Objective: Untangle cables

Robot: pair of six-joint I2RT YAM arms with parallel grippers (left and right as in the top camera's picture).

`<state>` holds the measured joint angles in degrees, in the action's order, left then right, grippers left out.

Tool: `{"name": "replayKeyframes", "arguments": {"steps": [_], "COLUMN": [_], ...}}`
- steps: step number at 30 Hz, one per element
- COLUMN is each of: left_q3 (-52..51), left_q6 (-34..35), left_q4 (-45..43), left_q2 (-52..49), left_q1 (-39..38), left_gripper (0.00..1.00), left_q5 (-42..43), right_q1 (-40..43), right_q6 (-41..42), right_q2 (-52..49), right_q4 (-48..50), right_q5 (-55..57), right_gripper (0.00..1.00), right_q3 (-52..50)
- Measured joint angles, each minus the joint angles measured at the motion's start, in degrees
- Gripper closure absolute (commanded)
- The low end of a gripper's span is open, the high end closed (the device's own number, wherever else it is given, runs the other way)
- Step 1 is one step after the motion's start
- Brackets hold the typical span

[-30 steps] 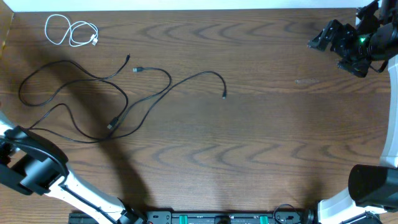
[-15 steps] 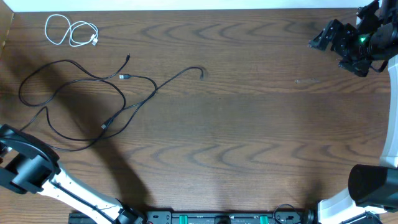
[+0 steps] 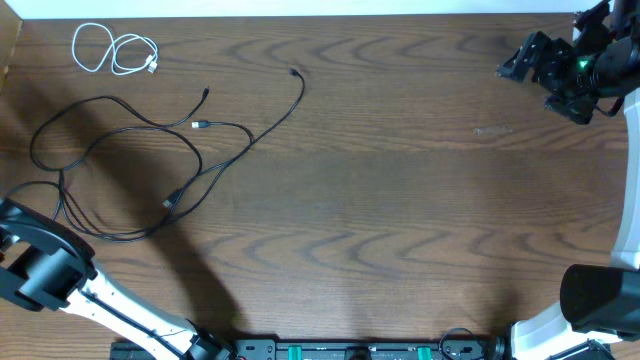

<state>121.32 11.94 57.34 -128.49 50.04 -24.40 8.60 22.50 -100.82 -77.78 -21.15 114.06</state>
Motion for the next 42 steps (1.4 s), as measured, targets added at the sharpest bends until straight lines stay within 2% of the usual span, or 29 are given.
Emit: {"name": "replayKeyframes", "arguments": {"steps": [2, 3, 5, 7, 10, 12, 14, 15, 16, 20, 24, 27, 29, 42], "left_q3": [0.0, 0.0, 0.0, 0.0, 0.0, 0.0, -0.6, -1.1, -1.9, -5.9, -8.8, -11.0, -12.7, -21.6], "left_q6": [0.0, 0.0, -0.3, -0.1, 0.0, -0.4, -2.2, -3.7, -5.4, -10.6, -15.1, -19.2, -21.5, -30.1], "left_q4": [0.0, 0.1, 1.1, 3.3, 7.9, 9.7, 11.1, 12.1, 12.9, 14.9, 14.2, 13.3, 11.8, 6.2], "left_q2": [0.1, 0.3, 1.2, 2.9, 5.8, 6.9, 7.4, 7.4, 7.4, 7.4, 7.4, 7.4, 7.4, 7.4], "left_q1": [0.0, -0.1, -0.3, -0.9, -2.6, -4.6, -7.5, -9.2, -11.0, -18.9, -25.6, -29.6, -32.0, -42.0], "left_gripper": [0.35, 0.43, 0.65, 0.68, 0.66, 0.62, 0.52, 0.38, 0.3, 0.29, 0.28, 0.22, 0.22, 0.21], "left_q5": [4.4, 8.0, 14.8, 23.6, 36.7, 42.7, 47.1, 48.6, 49.7, 49.9, 45.8, 42.6, 41.2, 39.0], "right_q1": [0.0, 0.0, 0.0, 0.0, 0.0, 0.0, 0.0, 0.0, 0.0, 0.0, 0.0, 0.0, 0.0, 0.0], "right_q6": [0.0, 0.0, 0.0, 0.0, 0.0, 0.0, 0.0, 0.0, 0.0, -0.4, -0.7, -0.7, -0.7, -0.9], "right_q2": [0.0, 0.0, 0.0, 0.0, 0.0, 0.0, 0.0, 0.0, 0.0, 0.0, 0.0, 0.0, 0.0, 0.0], "right_q4": [-0.2, -0.4, -0.4, -0.4, -0.3, 0.2, 0.8, 0.9, 0.9, 0.9, 0.9, 0.9, 0.9, 1.6], "right_q5": [0.0, 0.0, 0.0, 0.0, 0.1, 0.0, 0.1, 0.1, 0.1, 0.1, 0.1, 0.1, 0.1, 0.2], "right_gripper": [0.01, 0.01, 0.01, 0.01, 0.01, 0.01, 0.01, 0.01, 0.01, 0.01, 0.01, 0.01, 0.01, 0.01], "right_q3": [0.0, 0.0, 0.0, 0.0, 0.0, 0.0, 0.0, 0.0, 0.0, 0.0, 0.0, 0.0, 0.0, 0.0]}}
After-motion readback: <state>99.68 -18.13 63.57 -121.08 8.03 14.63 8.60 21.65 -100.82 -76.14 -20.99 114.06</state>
